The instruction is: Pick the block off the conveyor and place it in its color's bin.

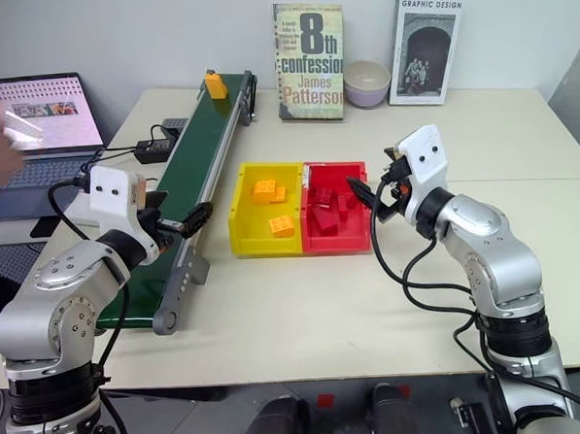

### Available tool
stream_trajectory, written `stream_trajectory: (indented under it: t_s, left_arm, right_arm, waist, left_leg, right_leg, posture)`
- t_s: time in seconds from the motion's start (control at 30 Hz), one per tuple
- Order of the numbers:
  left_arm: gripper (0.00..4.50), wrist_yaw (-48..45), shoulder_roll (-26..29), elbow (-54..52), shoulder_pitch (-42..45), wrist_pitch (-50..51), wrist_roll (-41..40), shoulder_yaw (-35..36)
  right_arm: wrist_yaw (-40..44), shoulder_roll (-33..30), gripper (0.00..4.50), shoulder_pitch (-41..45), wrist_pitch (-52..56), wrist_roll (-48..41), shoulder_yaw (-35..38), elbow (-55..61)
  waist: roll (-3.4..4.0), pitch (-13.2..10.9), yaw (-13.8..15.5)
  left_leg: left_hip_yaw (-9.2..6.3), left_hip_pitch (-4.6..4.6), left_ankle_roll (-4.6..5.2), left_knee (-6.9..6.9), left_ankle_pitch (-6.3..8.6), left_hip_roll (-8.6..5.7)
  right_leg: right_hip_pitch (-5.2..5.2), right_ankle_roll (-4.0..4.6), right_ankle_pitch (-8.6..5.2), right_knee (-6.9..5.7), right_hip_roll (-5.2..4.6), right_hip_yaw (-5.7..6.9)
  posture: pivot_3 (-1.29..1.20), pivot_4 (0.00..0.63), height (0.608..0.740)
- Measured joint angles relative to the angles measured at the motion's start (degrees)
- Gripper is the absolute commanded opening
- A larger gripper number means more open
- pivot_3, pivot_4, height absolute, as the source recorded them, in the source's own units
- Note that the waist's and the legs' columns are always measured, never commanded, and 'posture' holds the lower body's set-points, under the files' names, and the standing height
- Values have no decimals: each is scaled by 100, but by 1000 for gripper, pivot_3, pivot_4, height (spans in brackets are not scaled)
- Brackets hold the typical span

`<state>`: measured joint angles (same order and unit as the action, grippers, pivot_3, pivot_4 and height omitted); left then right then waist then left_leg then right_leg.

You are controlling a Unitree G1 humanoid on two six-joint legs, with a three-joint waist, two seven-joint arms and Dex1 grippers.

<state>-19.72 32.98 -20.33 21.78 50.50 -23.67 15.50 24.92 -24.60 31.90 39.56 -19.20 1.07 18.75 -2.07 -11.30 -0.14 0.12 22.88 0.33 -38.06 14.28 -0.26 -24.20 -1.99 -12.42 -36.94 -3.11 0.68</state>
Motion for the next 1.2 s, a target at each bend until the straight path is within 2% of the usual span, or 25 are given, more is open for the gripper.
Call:
stream_trajectory:
  t_s: [0.2, 0.43, 0.6, 0.87, 1.2]
  left_arm:
    - [4473, 81, -41, -1, 11, -13, -7, 49]
    - [4473, 516, -326, 204, 11, -386, 39, 496]
    - [4473, 674, -379, 296, -88, -499, 80, 675]
    - [4473, 740, -401, 282, -168, -499, 29, 805]
    - [4473, 783, -397, 298, -124, -498, 109, 735]
  right_arm:
    - [68, -32, 4500, 43, -22, 2, 0, -56]
    - [1504, -378, 4500, 525, -223, -674, -48, -160]
    - [2137, -373, 4500, 751, -213, -1137, -141, -164]
    - [2348, -330, 4500, 787, -228, -1242, -243, -230]
    - [2234, -259, 4500, 790, -300, -1198, -245, -276]
  waist:
    - [0, 0, 0]
    - [0, 0, 0]
    - [0, 0, 0]
    - [0, 0, 4]
    - [0, 0, 3]
  left_leg:
    - [-1, 0, 0, 0, 0, 0]
    - [-6, -1, 0, 0, 0, 3]
    - [-6, 0, 0, 1, 0, 3]
    - [-8, 1, 0, 0, 0, 3]
    - [-8, 1, 0, 1, 0, 3]
  right_leg:
    - [0, 0, 0, 0, 0, 0]
    - [2, 0, 0, 0, 0, 4]
    - [1, 0, 0, 1, -2, 2]
    - [1, 1, 0, 1, -8, 1]
    - [0, 1, 1, 1, -8, 1]
  posture:
    - [0, 150, 740]
    - [0, 150, 740]
    - [0, 150, 740]
    - [0, 150, 740]
    - [0, 150, 740]
